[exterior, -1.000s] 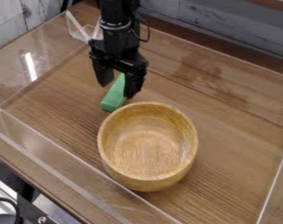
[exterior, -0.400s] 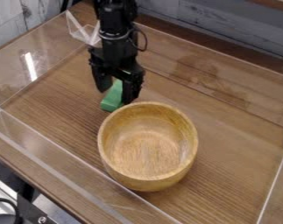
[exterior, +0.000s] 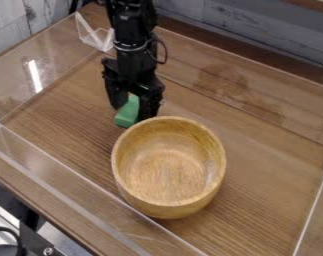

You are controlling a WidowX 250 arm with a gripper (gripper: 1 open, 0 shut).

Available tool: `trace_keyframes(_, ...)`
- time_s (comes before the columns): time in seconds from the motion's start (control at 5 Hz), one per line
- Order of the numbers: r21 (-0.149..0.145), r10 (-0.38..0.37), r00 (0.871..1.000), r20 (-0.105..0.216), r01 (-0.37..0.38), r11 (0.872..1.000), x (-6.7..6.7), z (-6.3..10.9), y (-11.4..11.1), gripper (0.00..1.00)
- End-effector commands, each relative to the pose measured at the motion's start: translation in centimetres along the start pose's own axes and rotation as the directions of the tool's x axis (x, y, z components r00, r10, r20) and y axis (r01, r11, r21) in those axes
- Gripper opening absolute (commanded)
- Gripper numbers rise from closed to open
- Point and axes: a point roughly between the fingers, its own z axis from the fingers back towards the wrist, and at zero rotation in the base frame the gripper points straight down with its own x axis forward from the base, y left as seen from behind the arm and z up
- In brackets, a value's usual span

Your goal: Put the green block in the brown bowl

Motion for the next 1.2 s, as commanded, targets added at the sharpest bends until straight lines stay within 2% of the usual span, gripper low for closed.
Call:
trace_keyframes(0.0, 0.017, 0.002, 0.999, 0.033, -0.003, 1.000, 0.4, 0.6, 0.6, 1.00)
trace_keyframes(0.2, 0.017, -0.002, 0.999, 0.032, 0.002, 1.000, 0.4, 0.4, 0.7, 1.00)
trace_keyframes(0.4, 0.017, -0.006, 1.000, 0.031, 0.006, 1.000, 0.5, 0.1, 0.7, 0.00)
trace_keyframes(1.0, 0.019, -0.007, 0.999, 0.041, 0.006, 1.000, 0.5, 1.3, 0.6, 0.00)
